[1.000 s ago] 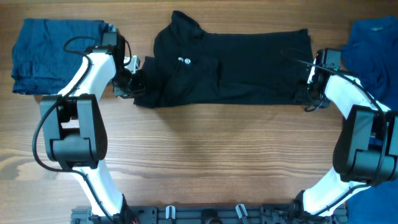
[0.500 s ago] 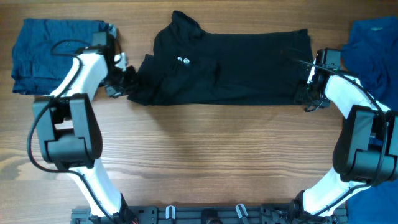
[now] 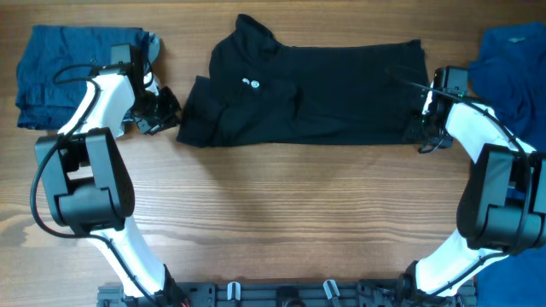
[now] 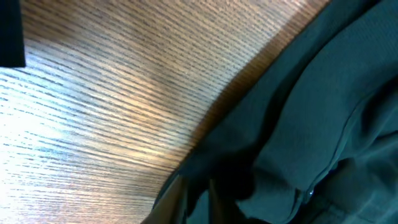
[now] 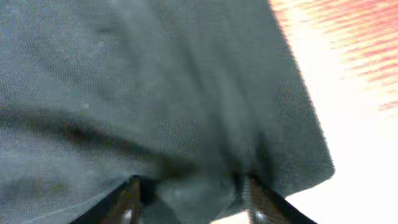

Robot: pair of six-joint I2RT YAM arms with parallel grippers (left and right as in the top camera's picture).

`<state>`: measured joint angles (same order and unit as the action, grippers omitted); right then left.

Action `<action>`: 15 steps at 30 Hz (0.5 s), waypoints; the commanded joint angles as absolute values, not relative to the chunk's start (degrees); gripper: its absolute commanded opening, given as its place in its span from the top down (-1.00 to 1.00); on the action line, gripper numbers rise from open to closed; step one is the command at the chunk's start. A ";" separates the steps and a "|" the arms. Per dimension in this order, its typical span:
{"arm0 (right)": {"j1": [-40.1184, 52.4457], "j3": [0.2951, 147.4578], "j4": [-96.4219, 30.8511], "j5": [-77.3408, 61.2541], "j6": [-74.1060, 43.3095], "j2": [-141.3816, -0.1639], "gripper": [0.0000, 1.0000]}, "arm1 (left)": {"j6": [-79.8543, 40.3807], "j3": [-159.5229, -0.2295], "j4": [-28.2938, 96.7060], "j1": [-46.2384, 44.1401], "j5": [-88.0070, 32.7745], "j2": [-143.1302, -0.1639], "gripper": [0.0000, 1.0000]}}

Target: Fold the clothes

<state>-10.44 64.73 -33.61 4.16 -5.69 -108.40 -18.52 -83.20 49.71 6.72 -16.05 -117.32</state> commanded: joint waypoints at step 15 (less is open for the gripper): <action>-8.80 76.49 -48.31 -18.74 -2.66 -101.93 0.78 | -18.28 -87.59 43.29 -10.70 -17.72 -113.08 0.92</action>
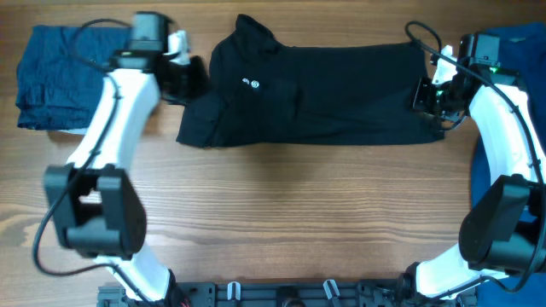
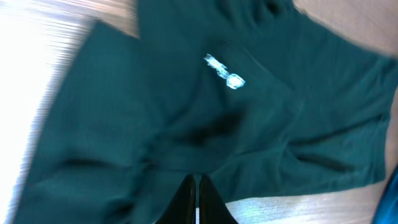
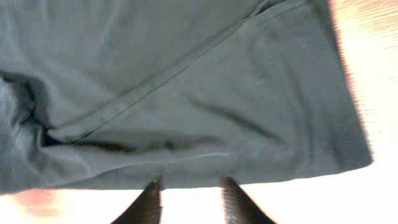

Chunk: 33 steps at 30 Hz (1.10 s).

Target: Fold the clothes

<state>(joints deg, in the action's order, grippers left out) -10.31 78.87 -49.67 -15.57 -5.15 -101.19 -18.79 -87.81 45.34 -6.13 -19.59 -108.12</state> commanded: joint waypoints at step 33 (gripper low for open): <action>-9.15 86.70 -37.30 -1.89 5.39 -106.78 -0.24 | -18.50 -87.42 43.51 -12.84 -0.14 -120.62 0.92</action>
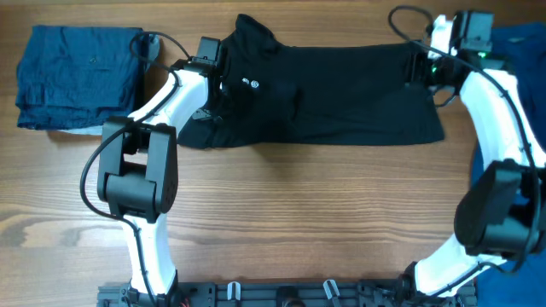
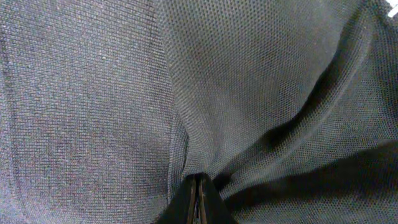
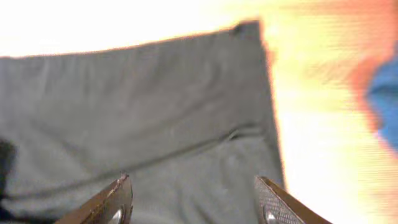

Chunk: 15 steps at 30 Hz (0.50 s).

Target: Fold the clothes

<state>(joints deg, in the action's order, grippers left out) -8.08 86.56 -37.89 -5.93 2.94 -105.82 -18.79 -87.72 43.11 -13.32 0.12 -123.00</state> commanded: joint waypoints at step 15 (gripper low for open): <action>-10.48 84.18 -36.12 -5.37 4.29 -122.80 0.77 | -21.91 -87.37 39.35 -9.13 -0.43 -112.71 0.41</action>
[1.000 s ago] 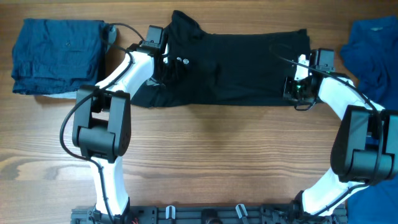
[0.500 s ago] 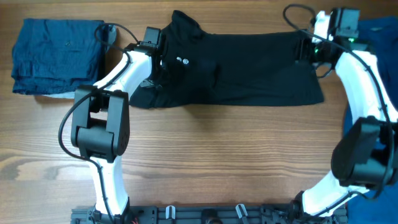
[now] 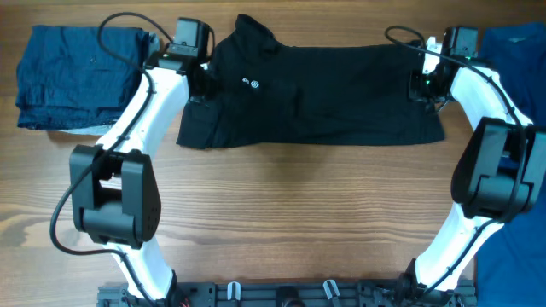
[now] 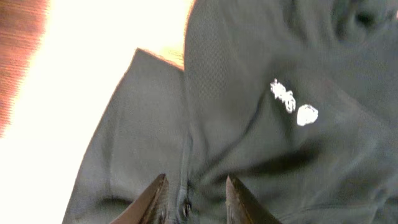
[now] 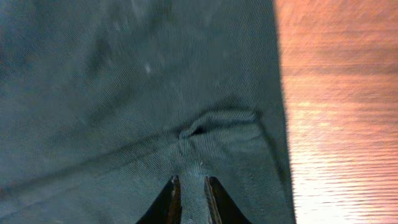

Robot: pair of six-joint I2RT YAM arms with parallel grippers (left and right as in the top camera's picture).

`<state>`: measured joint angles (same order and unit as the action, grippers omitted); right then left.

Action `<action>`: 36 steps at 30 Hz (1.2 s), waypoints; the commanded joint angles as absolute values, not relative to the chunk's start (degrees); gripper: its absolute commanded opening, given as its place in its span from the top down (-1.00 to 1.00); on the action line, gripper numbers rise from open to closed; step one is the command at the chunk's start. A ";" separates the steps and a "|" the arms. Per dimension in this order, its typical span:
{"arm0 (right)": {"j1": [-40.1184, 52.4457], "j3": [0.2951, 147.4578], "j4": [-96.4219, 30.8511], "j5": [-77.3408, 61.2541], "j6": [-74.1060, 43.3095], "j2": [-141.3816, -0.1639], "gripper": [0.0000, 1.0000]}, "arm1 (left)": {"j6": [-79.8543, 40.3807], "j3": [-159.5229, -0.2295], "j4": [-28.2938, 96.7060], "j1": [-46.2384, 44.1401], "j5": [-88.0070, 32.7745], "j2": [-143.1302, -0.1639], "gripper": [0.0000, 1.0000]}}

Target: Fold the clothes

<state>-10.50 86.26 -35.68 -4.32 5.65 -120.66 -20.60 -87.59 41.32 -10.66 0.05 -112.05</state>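
A black polo shirt (image 3: 316,94) with a small white logo (image 4: 295,107) lies spread across the far middle of the table. My left gripper (image 3: 196,83) is at the shirt's left edge. In the left wrist view this gripper (image 4: 198,200) stands open just over the cloth, by a seam, with nothing clamped. My right gripper (image 3: 424,85) is at the shirt's right edge. Seen from the right wrist, it (image 5: 191,200) is nearly closed, pinching a strip of the black fabric below a small pucker (image 5: 199,129).
A folded dark blue garment (image 3: 77,75) lies at the far left. More blue cloth (image 3: 512,51) lies at the far right, and another blue piece (image 3: 522,277) shows at the near right corner. Bare wood (image 3: 290,213) fills the front.
My left gripper was shut low against the shirt's left part; now it is open and farther up the left edge. My right gripper was wide open at the far right corner; now it pinches the shirt's right edge.
Both grippers were at the shirt's near corners, left beside it, right with cloth between its fingers. Then both were higher along the sides, the left shut, the right open. Later the left pressed shut into the cloth and the right hung open. The shirt lies much the same.
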 commanded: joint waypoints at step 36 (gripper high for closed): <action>-11.64 80.64 -43.42 0.82 -1.61 -121.82 0.50 | -26.00 -87.29 52.71 -9.43 16.36 -124.99 0.92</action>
<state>-10.46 83.09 -45.50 2.11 -3.11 -120.27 -24.97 -89.91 52.36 -9.78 14.55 -124.70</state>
